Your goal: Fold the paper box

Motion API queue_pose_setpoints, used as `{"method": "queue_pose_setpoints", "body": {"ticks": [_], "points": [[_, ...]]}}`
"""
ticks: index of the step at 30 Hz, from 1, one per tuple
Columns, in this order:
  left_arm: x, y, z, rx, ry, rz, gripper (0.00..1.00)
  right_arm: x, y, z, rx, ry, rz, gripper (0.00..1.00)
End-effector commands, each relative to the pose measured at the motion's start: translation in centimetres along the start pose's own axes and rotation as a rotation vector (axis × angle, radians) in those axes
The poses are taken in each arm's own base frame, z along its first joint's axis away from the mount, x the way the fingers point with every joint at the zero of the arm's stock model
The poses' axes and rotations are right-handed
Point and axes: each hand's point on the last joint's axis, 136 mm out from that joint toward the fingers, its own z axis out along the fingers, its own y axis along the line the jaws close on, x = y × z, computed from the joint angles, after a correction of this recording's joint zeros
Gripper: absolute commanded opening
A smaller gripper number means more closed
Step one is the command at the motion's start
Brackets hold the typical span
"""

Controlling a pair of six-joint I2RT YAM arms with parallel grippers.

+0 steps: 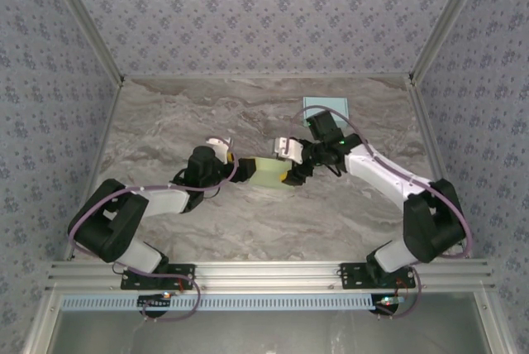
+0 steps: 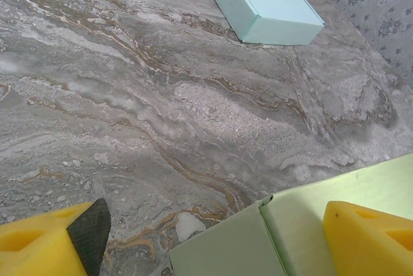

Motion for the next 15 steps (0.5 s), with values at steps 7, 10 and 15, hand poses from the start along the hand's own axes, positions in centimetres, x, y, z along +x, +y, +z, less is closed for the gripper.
{"method": "queue_pose_setpoints", "body": {"ticks": [7, 10, 15], "points": [[2.1, 2.0, -0.9, -0.087, 0.069, -0.083, 0.90, 4.7, 0.4, 4.9, -0.030, 0.304, -0.072, 0.55], [-0.1, 2.6, -2.3, -0.098, 0.019, -0.145, 0.94, 4.4, -0.3, 4.9, 0.052, 0.333, -0.139, 0.50], [-5.4, 3.7, -6.4, -0.178, -0.100, -0.171, 0.99, 3.2, -2.7, 4.7, 0.240, 0.347, -0.255, 0.49]]}}
